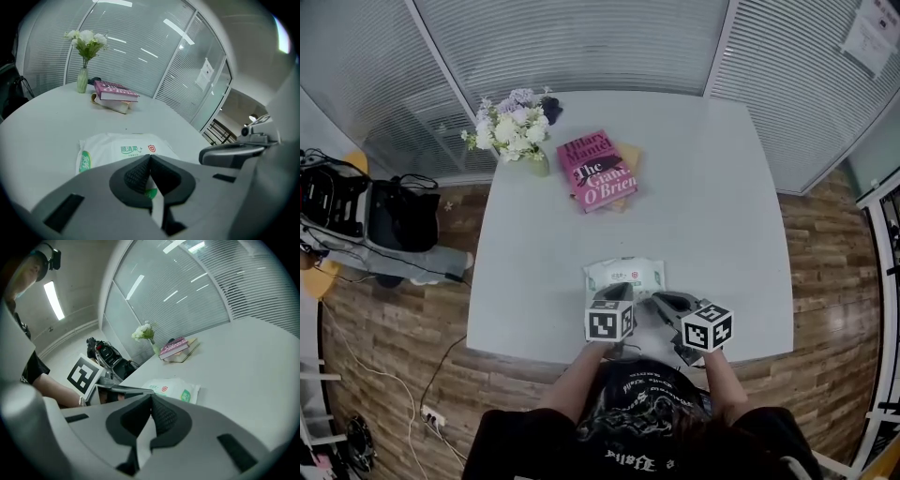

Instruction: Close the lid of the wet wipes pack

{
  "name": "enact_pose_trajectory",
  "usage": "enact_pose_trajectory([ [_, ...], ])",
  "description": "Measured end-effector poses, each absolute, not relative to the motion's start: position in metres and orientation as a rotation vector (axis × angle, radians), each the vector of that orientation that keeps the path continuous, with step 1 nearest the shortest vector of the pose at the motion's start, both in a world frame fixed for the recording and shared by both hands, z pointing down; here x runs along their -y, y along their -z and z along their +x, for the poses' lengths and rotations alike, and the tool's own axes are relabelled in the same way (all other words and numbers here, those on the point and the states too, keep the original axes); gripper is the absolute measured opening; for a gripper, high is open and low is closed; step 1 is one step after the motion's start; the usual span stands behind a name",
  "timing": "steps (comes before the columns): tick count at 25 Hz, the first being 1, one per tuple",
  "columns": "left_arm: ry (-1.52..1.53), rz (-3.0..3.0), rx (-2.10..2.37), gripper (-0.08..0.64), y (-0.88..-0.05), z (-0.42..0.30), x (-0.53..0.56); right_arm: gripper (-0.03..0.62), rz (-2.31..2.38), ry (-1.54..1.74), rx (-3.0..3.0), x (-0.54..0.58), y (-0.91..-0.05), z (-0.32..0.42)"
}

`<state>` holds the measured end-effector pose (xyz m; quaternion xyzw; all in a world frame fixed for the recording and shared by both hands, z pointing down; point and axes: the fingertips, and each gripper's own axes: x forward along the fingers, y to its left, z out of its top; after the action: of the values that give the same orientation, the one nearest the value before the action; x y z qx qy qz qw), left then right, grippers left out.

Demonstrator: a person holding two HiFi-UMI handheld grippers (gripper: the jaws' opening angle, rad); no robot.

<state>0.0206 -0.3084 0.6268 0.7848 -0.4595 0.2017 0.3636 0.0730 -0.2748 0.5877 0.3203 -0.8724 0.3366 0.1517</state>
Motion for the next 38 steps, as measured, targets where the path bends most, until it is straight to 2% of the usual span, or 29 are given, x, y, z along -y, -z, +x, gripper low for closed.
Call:
enact_pose_trajectory([
  [6, -0.333, 2.113, 1.064, 0.008, -0.61, 0.013, 0.296, 0.0, 1.221, -0.851, 2.53, 0.295, -0.562, 0.099],
  [10, -0.179, 2.237, 1.081, 0.008, -0.562, -0.001, 0.293, 0.0, 1.384, -0.822, 2.576, 0.3, -0.535, 0.115],
  [17, -0.056, 2.395, 1.245, 0.008, -0.492, -0.033, 0.272, 0.0, 1.534, -0.52, 2.564, 0.297, -0.495, 0.122],
  [24, -0.103, 2.43, 1.393, 0.008, -0.485, -0.061, 0.264, 0.0, 1.468, -0.394, 2.487, 0.287, -0.509, 0.102],
  [38, -0.13, 2.49, 1.363, 0.008, -0.482, -0.06, 0.26, -0.002, 1.497, -0.298, 2.479, 0.281, -0.489, 0.088],
])
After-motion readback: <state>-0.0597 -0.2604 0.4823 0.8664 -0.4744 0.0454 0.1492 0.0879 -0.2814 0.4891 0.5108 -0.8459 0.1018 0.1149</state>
